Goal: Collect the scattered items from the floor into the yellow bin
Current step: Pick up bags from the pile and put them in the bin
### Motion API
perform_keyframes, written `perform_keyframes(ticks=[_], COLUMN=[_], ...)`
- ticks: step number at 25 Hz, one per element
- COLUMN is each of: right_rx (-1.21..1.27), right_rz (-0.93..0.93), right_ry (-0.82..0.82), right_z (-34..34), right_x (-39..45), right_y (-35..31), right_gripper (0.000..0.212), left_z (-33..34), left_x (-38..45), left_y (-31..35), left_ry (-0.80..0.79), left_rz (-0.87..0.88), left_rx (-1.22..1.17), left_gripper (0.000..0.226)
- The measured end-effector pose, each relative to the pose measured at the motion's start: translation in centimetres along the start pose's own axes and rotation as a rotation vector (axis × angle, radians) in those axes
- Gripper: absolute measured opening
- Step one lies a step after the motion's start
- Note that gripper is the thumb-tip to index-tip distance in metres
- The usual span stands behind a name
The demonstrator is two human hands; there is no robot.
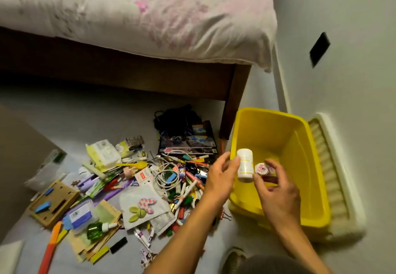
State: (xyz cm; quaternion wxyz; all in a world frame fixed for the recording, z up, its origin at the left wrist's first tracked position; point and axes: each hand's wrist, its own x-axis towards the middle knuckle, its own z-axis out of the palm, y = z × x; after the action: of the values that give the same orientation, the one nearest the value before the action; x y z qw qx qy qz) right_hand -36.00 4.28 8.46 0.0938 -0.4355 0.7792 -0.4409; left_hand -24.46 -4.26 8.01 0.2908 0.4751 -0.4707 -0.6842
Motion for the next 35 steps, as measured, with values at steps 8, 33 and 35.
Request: perform_keyframes(ticks=[8,33,35], right_rx=[-0.079,-0.295,-0.172], right_rz=[-0.197,-0.569,-0.526], right_ry=[-0.295,-0.476,-0.373], right_z=[9.4,20.1,16.6], right_x=[3.1,9.9,9.3], right_y=[-3.7,-6.9,-9.7], right_gripper=[0.020,0.014,0.014], left_z=[-9.3,-19.8,-18.9], left_x=[2.5,3.5,1.7], left_y=[-2.0,-3.6,-1.5], left_ry=[0.259,0.505,0.530], left_rz=[-0.010,-0.018,0.017], left_rx=[0.182,0.144,0.141], left_gripper=[0.037,0.025,0.025])
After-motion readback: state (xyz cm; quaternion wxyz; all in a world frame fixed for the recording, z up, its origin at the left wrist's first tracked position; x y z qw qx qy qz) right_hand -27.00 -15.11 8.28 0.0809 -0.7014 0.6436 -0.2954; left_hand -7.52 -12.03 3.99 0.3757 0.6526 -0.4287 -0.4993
